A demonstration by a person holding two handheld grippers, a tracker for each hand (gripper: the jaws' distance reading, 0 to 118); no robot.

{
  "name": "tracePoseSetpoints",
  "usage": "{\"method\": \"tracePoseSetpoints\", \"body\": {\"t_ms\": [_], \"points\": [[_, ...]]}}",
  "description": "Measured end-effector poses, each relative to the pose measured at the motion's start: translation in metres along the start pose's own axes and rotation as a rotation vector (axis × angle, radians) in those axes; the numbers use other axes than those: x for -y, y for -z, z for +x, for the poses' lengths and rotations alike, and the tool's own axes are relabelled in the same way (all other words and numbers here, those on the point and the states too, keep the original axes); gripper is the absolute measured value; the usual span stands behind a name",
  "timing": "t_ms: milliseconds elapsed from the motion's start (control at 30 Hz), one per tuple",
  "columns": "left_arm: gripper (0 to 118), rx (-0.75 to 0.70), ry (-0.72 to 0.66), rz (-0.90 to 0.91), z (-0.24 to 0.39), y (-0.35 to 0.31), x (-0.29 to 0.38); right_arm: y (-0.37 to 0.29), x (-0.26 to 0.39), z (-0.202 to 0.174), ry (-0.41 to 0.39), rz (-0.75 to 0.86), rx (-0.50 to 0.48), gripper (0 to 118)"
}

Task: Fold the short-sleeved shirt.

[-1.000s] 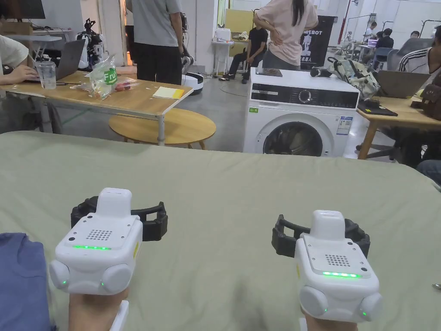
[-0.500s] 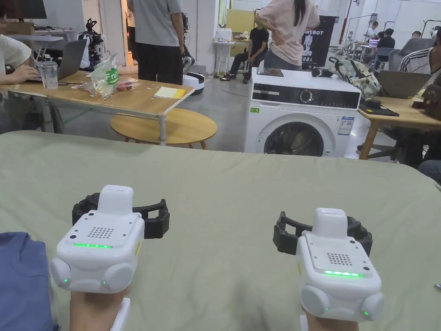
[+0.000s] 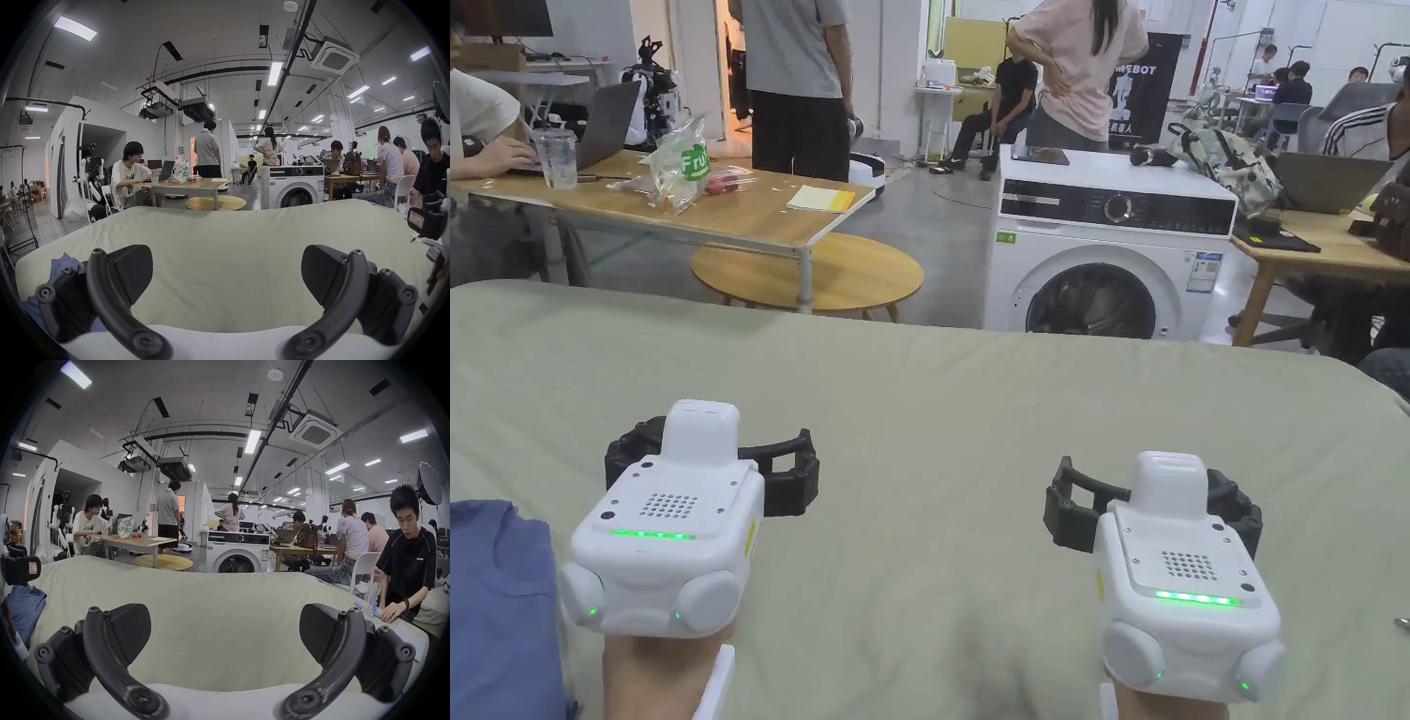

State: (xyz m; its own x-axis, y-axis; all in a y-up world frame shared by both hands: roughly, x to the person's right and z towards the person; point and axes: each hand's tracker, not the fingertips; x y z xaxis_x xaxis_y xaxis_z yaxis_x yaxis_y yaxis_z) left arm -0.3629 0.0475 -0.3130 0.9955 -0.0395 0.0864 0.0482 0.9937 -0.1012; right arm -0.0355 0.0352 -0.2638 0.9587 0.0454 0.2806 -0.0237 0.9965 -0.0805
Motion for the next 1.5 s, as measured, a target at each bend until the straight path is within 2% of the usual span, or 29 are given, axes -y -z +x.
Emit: {"method": "tracePoseSetpoints", "body": {"t_ms": [533,1333,1433,1500], "points": [[118,0.003,-0.005,0.011,-0.004,-0.004,-0.002,-0.002,0.001,-0.007,-0.03,-0.002,-0.002,118],[118,-0.018,0.011,0.035,-0.002,-0.008,-0.003,-0.002,0.004,-0.002,-0.006,-0.028,0.011,118],[117,-0.022,0.001,0.038,-0.003,-0.009,-0.004,-0.005,0.003,-0.003,0.005,-0.022,0.012,97],[115,-0.019,-0.009,0.044,-0.004,-0.011,-0.004,-0.006,0.0,-0.004,0.01,-0.025,0.008,93]]}}
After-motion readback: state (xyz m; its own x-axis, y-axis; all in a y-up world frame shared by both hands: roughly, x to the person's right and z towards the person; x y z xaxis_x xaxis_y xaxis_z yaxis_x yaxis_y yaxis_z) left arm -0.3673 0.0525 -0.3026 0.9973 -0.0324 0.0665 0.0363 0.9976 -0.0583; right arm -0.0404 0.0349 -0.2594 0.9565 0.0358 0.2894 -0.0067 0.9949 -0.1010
